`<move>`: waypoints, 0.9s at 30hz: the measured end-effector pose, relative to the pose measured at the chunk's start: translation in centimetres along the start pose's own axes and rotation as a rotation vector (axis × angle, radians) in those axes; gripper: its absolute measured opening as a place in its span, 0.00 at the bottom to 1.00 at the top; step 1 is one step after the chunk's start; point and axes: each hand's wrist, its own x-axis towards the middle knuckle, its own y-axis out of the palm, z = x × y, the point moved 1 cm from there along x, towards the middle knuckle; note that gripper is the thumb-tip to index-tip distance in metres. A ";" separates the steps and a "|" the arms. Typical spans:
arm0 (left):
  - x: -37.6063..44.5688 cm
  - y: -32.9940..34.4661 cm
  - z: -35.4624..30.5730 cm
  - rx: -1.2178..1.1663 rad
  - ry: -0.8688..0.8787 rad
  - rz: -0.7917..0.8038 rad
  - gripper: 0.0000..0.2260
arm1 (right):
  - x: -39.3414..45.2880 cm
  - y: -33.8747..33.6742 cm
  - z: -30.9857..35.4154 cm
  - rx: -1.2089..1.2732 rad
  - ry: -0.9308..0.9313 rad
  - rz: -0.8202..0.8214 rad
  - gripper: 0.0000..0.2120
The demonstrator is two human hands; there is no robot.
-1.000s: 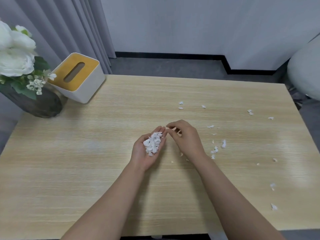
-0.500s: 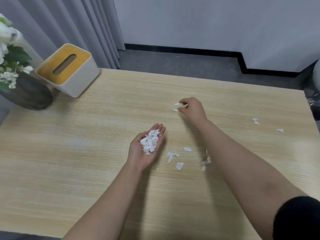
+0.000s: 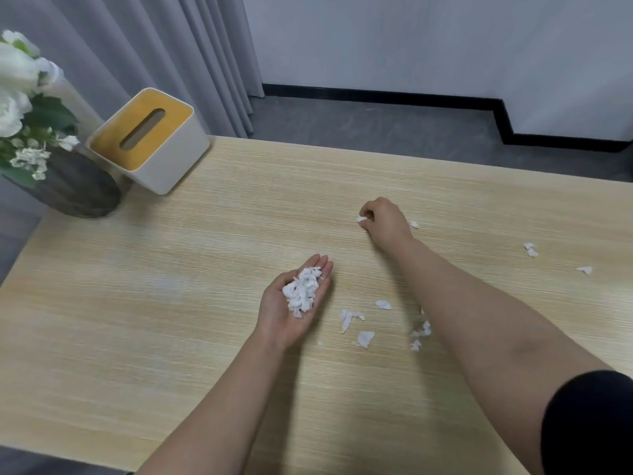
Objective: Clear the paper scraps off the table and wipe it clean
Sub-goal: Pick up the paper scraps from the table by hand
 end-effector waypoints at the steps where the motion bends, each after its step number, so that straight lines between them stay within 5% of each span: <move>1: 0.0 -0.1 0.0 0.007 0.006 0.002 0.31 | -0.1 0.1 0.1 -0.018 -0.002 0.001 0.06; 9: -0.5 0.3 0.5 0.074 0.029 -0.066 0.17 | -2.5 -0.3 0.9 0.033 -0.033 -0.061 0.07; 18: -1.9 0.6 2.3 0.000 -0.019 0.015 0.28 | -11.0 -3.8 4.4 0.260 -0.209 -0.135 0.03; 22: -2.1 1.3 3.9 0.041 -0.042 -0.060 0.14 | -14.7 -3.8 6.0 0.276 -0.258 -0.053 0.03; 27: -2.0 0.8 4.6 0.025 -0.034 -0.156 0.08 | -17.6 -2.3 6.7 0.154 -0.356 0.060 0.05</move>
